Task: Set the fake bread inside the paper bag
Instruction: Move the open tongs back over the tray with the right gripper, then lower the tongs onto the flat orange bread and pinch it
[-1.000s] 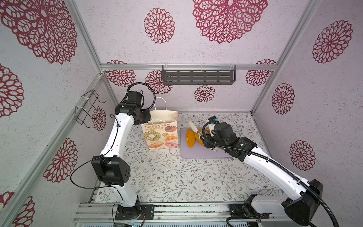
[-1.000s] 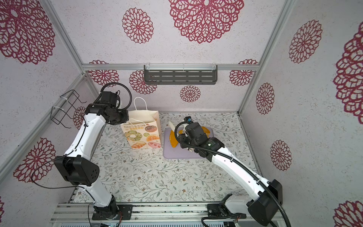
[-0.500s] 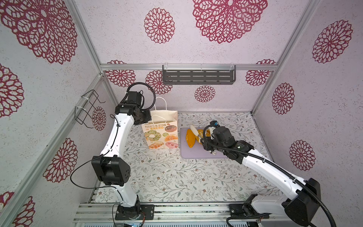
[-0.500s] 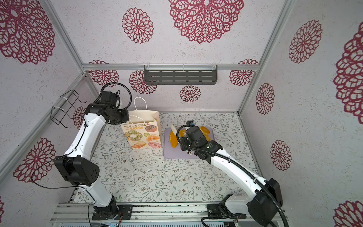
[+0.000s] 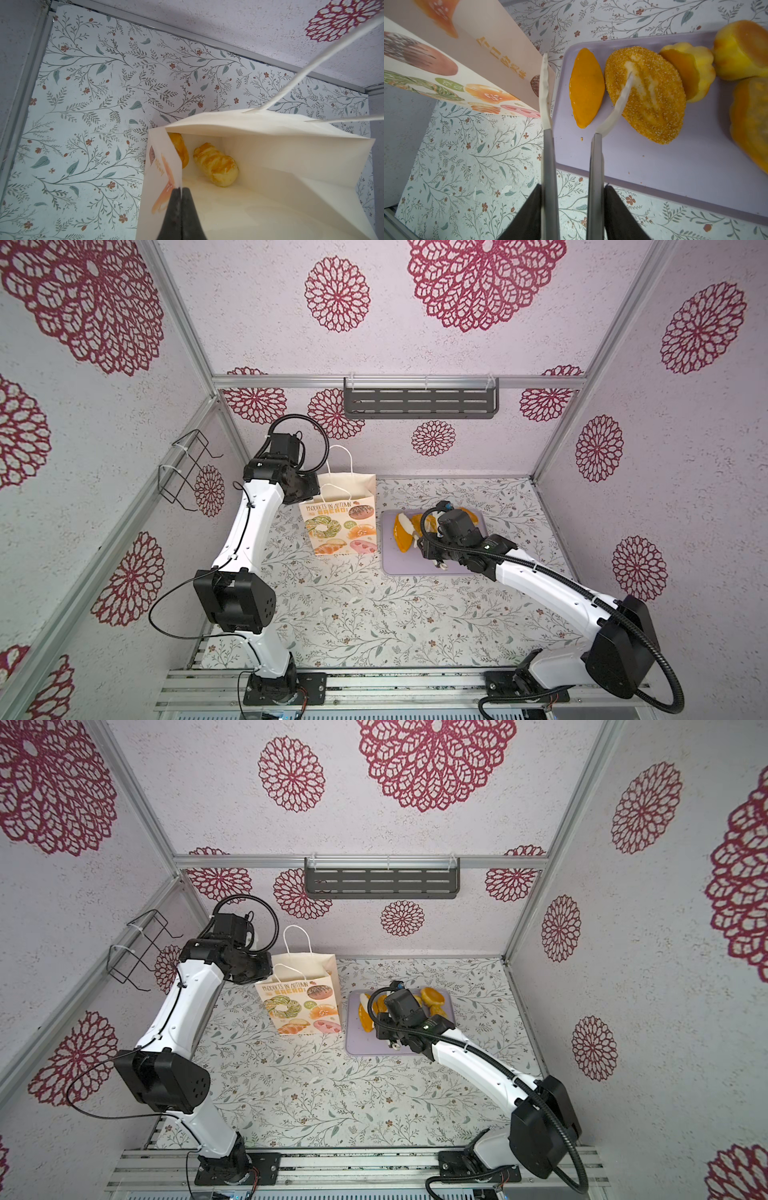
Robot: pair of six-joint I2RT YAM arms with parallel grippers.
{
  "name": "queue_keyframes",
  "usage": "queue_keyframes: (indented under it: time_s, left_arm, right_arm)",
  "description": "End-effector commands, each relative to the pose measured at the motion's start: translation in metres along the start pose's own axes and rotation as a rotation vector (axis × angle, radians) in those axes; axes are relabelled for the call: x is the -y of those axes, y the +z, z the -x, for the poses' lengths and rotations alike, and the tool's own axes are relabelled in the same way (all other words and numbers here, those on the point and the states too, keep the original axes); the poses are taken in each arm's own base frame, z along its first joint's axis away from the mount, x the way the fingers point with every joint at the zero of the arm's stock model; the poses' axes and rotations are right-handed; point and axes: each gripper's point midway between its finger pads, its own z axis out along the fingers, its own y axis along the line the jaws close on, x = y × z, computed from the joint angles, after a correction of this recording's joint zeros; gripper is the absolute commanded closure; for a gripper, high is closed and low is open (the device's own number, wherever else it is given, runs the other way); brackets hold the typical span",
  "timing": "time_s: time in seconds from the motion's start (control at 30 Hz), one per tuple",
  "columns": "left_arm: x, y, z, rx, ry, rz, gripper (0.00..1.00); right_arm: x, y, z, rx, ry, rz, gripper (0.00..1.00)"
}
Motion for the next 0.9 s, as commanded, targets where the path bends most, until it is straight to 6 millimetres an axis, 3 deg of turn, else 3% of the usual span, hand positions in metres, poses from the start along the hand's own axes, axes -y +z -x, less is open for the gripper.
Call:
queue_keyframes:
  time_s: [0.0,0.87]
  left_arm:
    - [-0.002,0.006,0.001,-0.003,0.000,0.009,1.00]
    - [0.001,0.010,-0.003,-0.019,0.014,0.016,1.00]
  right_arm:
    - [-0.010,0.001,0.012,0.037,0.029,0.045,0.53]
    - [-0.020,0.045,-0.003,-0.070,0.015,0.069,0.54]
